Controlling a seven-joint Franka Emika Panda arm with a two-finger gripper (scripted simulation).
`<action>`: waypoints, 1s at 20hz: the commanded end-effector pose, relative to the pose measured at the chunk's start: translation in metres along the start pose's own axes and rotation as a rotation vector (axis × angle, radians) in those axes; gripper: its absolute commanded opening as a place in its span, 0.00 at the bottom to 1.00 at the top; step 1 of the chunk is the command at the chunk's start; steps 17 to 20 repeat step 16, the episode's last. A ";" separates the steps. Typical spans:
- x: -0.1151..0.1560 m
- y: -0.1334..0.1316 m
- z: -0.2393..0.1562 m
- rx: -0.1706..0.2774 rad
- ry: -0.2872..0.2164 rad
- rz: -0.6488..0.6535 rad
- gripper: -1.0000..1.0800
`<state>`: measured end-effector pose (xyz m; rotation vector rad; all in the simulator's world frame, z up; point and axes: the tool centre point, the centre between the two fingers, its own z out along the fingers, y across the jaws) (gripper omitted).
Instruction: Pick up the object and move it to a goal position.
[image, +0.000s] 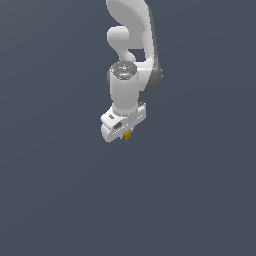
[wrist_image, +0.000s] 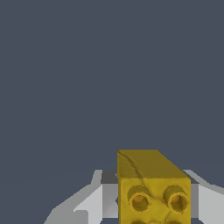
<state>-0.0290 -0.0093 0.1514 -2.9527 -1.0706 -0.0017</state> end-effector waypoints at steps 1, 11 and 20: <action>0.002 0.008 -0.021 0.001 0.000 0.000 0.00; 0.009 0.030 -0.070 0.000 -0.001 0.000 0.00; 0.010 0.033 -0.076 0.000 -0.001 0.000 0.00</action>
